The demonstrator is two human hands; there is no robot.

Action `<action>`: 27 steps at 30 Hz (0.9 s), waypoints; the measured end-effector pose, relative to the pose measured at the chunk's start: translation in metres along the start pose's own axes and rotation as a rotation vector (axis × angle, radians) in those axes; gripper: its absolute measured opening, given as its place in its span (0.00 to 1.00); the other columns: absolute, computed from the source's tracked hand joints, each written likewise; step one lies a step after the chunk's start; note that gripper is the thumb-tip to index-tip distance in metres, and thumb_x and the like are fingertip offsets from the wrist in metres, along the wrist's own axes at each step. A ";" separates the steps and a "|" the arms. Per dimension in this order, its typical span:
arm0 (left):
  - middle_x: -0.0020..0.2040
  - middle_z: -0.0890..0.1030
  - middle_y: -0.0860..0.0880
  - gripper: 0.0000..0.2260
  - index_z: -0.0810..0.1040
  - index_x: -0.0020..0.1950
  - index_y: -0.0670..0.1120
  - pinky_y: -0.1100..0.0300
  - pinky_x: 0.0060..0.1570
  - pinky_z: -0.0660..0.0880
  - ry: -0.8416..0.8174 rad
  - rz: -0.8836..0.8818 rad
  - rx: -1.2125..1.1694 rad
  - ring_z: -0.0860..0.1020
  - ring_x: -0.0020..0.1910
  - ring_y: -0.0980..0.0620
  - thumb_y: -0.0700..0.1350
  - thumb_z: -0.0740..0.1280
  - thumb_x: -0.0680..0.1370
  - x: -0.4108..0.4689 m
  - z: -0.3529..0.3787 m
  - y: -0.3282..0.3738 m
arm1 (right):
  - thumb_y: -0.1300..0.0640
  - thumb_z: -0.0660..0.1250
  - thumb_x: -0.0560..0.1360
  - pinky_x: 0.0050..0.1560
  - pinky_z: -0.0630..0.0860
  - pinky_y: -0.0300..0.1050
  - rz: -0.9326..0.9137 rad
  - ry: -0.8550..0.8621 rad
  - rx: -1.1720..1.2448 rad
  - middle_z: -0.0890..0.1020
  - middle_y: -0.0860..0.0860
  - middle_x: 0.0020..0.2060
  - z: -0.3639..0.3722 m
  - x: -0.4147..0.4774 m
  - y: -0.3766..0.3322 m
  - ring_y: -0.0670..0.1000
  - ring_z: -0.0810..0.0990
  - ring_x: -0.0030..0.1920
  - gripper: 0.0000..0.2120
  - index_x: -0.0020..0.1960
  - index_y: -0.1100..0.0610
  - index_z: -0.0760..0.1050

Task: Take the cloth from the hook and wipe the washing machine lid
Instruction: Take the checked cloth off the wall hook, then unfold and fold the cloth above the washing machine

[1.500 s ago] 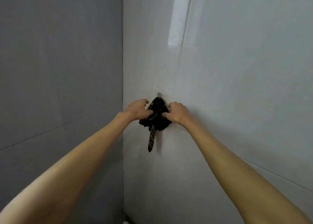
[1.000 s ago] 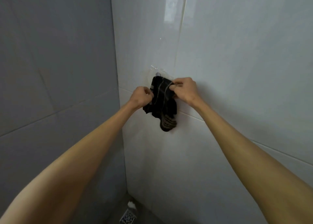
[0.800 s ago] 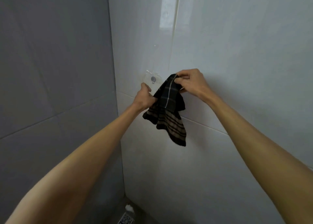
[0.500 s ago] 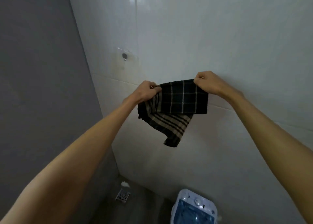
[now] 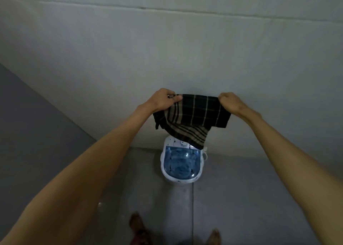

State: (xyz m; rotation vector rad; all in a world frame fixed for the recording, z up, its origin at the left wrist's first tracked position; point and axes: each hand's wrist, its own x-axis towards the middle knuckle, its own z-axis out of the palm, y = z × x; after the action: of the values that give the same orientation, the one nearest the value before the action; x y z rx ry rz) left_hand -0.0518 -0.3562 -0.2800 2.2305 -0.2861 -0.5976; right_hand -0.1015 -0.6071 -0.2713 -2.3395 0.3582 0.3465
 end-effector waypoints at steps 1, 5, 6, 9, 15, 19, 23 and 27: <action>0.55 0.81 0.38 0.21 0.81 0.55 0.38 0.60 0.52 0.70 -0.024 -0.006 -0.008 0.78 0.53 0.46 0.56 0.64 0.79 0.004 0.015 -0.006 | 0.59 0.52 0.81 0.33 0.61 0.41 0.025 -0.006 -0.001 0.70 0.50 0.33 0.007 0.000 0.017 0.48 0.67 0.33 0.17 0.33 0.55 0.63; 0.54 0.81 0.38 0.22 0.81 0.55 0.37 0.56 0.55 0.71 -0.052 -0.019 -0.040 0.79 0.56 0.43 0.57 0.65 0.78 0.023 0.069 -0.037 | 0.59 0.51 0.81 0.34 0.62 0.42 0.082 -0.012 -0.001 0.70 0.51 0.32 0.038 0.006 0.072 0.48 0.68 0.33 0.17 0.33 0.55 0.62; 0.49 0.82 0.40 0.20 0.82 0.51 0.38 0.59 0.52 0.71 -0.058 -0.017 -0.046 0.79 0.51 0.45 0.56 0.65 0.78 0.028 0.080 -0.045 | 0.59 0.52 0.81 0.34 0.62 0.42 0.089 -0.012 -0.001 0.71 0.51 0.33 0.046 0.010 0.084 0.48 0.68 0.33 0.17 0.33 0.55 0.63; 0.33 0.74 0.48 0.18 0.78 0.39 0.40 0.64 0.40 0.67 -0.037 -0.008 -0.058 0.74 0.35 0.54 0.54 0.65 0.78 0.048 0.110 -0.071 | 0.58 0.52 0.80 0.35 0.63 0.42 0.084 0.011 -0.007 0.73 0.52 0.34 0.070 0.025 0.116 0.50 0.70 0.35 0.17 0.33 0.55 0.64; 0.31 0.72 0.47 0.18 0.75 0.35 0.41 0.67 0.32 0.67 0.063 0.036 -0.087 0.71 0.31 0.56 0.53 0.66 0.78 0.100 0.174 -0.146 | 0.59 0.52 0.79 0.35 0.63 0.43 0.008 0.116 0.006 0.72 0.53 0.34 0.138 0.067 0.180 0.50 0.69 0.34 0.17 0.32 0.55 0.63; 0.29 0.69 0.49 0.19 0.68 0.30 0.46 0.72 0.26 0.64 0.098 0.041 -0.147 0.69 0.26 0.60 0.52 0.68 0.77 0.122 0.217 -0.201 | 0.59 0.52 0.79 0.38 0.63 0.45 -0.044 0.176 -0.001 0.72 0.52 0.32 0.192 0.092 0.225 0.51 0.69 0.34 0.17 0.31 0.55 0.62; 0.37 0.73 0.44 0.14 0.75 0.40 0.42 0.71 0.30 0.68 0.134 0.060 -0.195 0.72 0.36 0.53 0.53 0.69 0.76 0.135 0.255 -0.251 | 0.59 0.51 0.79 0.38 0.63 0.46 -0.111 0.236 -0.006 0.70 0.52 0.31 0.236 0.109 0.269 0.52 0.68 0.33 0.17 0.31 0.55 0.61; 0.39 0.80 0.45 0.16 0.81 0.44 0.36 0.74 0.35 0.72 0.147 0.079 -0.224 0.78 0.34 0.57 0.51 0.70 0.76 0.135 0.281 -0.283 | 0.59 0.52 0.78 0.35 0.62 0.45 -0.198 0.280 -0.001 0.70 0.53 0.31 0.266 0.115 0.297 0.51 0.66 0.32 0.16 0.31 0.55 0.61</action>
State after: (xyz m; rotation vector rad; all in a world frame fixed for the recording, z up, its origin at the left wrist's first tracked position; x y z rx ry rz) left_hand -0.0731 -0.4020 -0.6980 2.0243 -0.2194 -0.4006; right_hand -0.1377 -0.6433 -0.6830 -2.4026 0.2550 -0.0771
